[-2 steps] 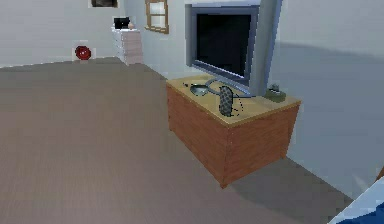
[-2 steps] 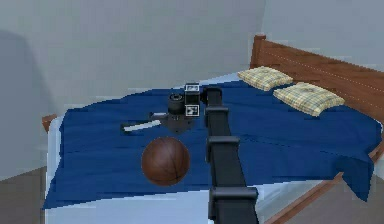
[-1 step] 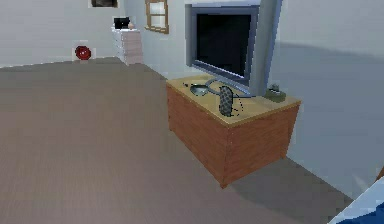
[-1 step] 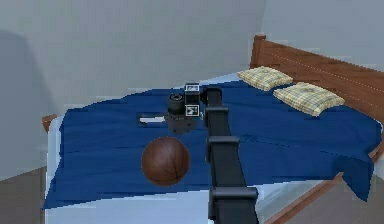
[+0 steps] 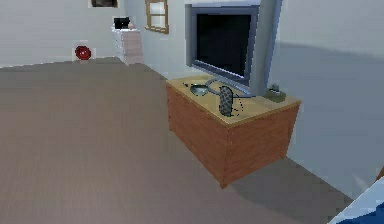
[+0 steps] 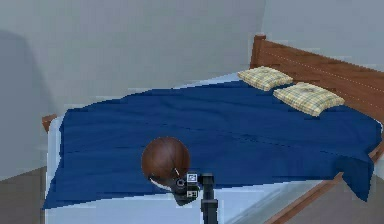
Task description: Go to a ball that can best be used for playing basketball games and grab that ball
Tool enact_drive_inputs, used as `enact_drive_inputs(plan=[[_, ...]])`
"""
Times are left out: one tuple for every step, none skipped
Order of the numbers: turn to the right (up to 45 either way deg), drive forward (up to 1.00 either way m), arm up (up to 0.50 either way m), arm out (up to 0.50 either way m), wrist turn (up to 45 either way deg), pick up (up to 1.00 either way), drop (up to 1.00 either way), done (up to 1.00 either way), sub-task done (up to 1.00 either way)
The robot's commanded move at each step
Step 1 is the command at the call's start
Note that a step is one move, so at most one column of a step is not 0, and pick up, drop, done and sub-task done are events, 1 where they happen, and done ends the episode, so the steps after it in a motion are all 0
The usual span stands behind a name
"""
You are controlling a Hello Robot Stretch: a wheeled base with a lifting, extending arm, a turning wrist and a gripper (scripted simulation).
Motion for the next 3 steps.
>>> enact_drive_inputs(plan=[[0.0, 0.00, 0.00, 0.00, 0.0, 1.00, 0.00, 0.00, 0.00], [0.0, 0.00, 0.10, 0.00, 0.0, 0.00, 0.00, 0.00, 0.00], [0.0, 0.00, 0.00, 0.00, 0.0, 0.00, 0.00, 1.00, 0.00]])
